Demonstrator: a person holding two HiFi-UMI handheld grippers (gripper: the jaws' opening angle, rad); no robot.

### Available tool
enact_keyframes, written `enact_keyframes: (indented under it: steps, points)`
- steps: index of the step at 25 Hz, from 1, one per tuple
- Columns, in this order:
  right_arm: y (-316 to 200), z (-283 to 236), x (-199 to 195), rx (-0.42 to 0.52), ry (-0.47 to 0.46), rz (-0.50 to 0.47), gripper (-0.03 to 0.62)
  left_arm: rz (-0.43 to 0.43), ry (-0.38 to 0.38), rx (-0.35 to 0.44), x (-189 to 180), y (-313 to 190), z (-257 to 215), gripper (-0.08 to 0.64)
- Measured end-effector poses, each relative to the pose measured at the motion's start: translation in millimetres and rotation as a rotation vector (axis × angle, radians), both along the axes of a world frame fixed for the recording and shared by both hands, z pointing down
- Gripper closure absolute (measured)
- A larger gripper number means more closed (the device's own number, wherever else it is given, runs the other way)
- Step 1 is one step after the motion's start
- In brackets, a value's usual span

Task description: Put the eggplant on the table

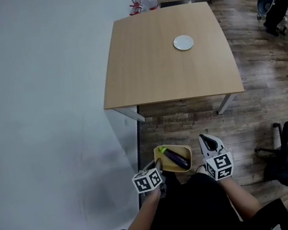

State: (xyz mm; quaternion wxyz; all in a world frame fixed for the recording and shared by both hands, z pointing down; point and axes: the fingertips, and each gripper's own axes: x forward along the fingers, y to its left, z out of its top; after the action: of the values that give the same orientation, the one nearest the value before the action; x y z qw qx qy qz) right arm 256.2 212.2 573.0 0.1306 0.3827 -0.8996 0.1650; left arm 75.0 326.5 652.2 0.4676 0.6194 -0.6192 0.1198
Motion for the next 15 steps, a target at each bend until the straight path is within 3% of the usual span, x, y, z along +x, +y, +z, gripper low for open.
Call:
enact_keyframes:
  steps: [8,15]
  points:
    - [-44,21,-54,-0.022,0.069,0.023,0.532,0.055,0.064,-0.011,-51,-69,23,0.537]
    - [-99,36,-129,-0.063,0.082,0.084,0.532,0.109,0.022,-0.005,-138,-150,30,0.537]
